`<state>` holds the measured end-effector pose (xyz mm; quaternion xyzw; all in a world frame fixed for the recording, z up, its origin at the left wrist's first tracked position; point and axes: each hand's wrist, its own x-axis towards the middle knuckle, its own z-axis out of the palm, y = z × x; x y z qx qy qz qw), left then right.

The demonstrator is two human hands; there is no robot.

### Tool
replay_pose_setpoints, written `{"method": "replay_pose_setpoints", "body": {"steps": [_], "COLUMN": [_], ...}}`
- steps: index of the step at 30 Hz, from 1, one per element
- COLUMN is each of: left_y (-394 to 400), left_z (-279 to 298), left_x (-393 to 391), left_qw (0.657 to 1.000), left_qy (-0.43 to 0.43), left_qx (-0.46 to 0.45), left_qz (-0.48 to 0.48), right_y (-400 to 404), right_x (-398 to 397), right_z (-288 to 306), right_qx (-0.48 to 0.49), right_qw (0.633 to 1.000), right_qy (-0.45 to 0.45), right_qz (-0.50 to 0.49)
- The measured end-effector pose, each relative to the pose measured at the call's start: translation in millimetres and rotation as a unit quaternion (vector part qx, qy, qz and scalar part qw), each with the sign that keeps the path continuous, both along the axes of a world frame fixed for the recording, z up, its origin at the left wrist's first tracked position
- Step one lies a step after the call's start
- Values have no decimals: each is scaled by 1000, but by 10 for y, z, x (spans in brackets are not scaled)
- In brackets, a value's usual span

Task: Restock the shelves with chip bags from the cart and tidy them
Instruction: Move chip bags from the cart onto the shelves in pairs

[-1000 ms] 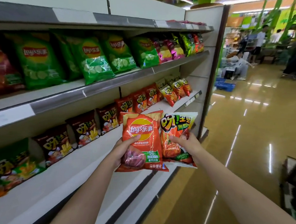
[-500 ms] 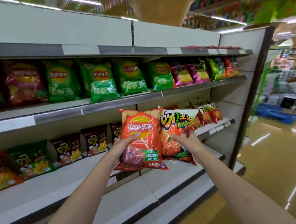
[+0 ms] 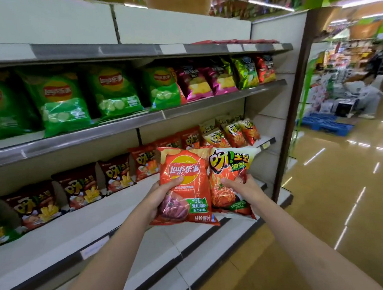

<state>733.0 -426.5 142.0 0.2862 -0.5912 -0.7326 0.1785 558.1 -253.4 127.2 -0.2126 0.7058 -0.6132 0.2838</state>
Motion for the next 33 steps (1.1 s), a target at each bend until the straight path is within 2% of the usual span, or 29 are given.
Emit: {"method": "replay_pose_setpoints", "body": {"steps": [8, 15, 20, 23, 30, 33], "left_y": [-63, -537, -1001, -1220, -1611, -1713], "left_z": [-344, -460, -523, -591, -799, -867], "left_x": [-1137, -2248, -2782, -2980, -3190, -3271], "left_qw": [998, 997, 998, 998, 995, 992], "left_qy": [-20, -3, 5, -1, -13, -5], "left_qx": [33, 44, 58, 59, 75, 82], "left_qz": [-55, -67, -35, -17, 57, 92], "right_y": [161, -324, -867, -1141, -1595, -1815], "right_x": [-844, -2158, -2587, -2929, -3353, -3616], "right_z": [-67, -333, -82, -203, -283, -418], "right_qx": [39, 78, 88, 94, 130, 165], "right_qw": [996, 993, 995, 995, 991, 982], "right_qy": [1, 13, 14, 7, 43, 94], "right_qz": [-82, -88, -47, -30, -6, 0]}}
